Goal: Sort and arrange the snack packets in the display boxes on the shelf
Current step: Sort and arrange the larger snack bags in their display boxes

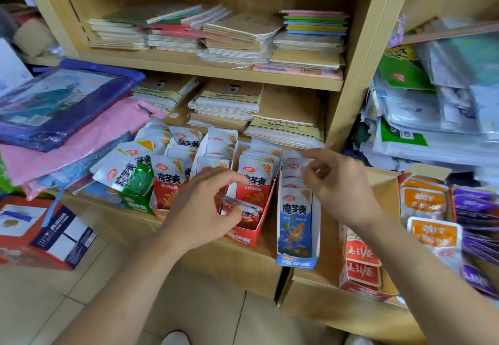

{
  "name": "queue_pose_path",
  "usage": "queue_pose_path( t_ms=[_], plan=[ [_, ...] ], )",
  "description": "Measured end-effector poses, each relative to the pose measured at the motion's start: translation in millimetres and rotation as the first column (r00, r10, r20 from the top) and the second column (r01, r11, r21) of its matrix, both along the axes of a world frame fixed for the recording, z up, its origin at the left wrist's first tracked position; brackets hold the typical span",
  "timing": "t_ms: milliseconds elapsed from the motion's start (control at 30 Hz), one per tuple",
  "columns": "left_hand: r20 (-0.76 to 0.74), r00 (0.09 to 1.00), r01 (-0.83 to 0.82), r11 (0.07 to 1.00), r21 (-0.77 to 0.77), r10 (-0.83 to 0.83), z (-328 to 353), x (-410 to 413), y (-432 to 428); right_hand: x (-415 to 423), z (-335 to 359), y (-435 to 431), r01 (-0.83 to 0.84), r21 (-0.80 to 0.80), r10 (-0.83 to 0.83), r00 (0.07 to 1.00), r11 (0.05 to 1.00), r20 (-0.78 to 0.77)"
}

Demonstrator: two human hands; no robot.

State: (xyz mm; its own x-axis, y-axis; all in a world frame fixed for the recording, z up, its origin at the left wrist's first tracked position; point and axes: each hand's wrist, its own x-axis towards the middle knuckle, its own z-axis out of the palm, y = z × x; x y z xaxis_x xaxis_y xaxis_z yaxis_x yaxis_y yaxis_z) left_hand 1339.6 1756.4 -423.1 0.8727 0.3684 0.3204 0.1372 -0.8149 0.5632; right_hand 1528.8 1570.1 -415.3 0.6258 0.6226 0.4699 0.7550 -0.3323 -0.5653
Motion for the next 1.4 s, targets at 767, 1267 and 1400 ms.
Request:
queue_pose_path(
  t_ms=[767, 1267, 1400],
  plan=[
    [0.108, 0.992, 0.040, 0.961, 0.274, -0.071, -7, 3, 5, -8, -25, 27, -0.295, -0.177, 0.289, 0.955, 0.939, -0.062],
    [0.016, 0.992, 0.121, 0.960, 0.254, -0.129, -4, 1, 3, -7, -19, 40, -0.261, 0.012, 0.257, 0.941, 0.965, -0.221],
    [0.017, 0.988, 0.141, 0.950, 0.277, -0.152, -4, 3, 2, -9, -22, 45, -0.188, 0.114, 0.215, 0.921, 0.976, -0.324]
  ],
)
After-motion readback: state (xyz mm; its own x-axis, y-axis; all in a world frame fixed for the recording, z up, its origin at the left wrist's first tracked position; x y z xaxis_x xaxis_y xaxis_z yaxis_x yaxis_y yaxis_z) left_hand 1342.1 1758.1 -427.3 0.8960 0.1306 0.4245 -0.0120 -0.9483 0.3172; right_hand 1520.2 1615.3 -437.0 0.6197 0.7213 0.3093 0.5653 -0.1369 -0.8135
